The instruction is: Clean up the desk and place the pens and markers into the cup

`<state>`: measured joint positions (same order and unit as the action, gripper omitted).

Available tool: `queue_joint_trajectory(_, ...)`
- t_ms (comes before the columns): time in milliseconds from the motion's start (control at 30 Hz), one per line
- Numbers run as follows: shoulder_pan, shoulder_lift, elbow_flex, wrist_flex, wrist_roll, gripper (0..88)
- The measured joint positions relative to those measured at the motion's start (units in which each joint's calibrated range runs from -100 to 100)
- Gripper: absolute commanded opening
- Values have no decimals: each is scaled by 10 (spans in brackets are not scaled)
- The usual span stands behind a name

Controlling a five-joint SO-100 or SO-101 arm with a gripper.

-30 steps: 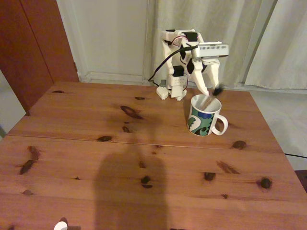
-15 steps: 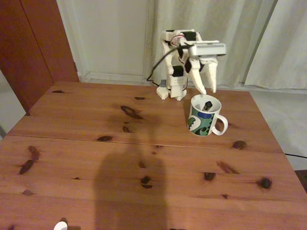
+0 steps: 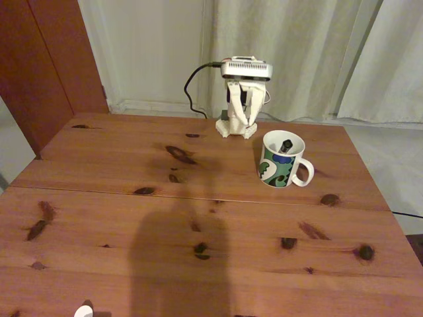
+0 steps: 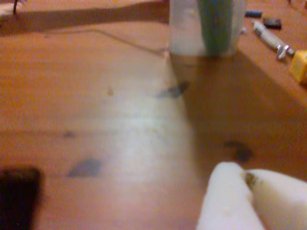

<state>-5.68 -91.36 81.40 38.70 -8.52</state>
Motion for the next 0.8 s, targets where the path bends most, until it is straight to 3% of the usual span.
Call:
queue_joint_trajectory(167,21,-58,64,-32,0,7)
queue_joint_trajectory(433,30,-69,169,-246,0,7)
queue_joint_trajectory(633,44,-61,177,-264,4,8)
queue_joint_trajectory(800,65,-62,177,-265,39,8)
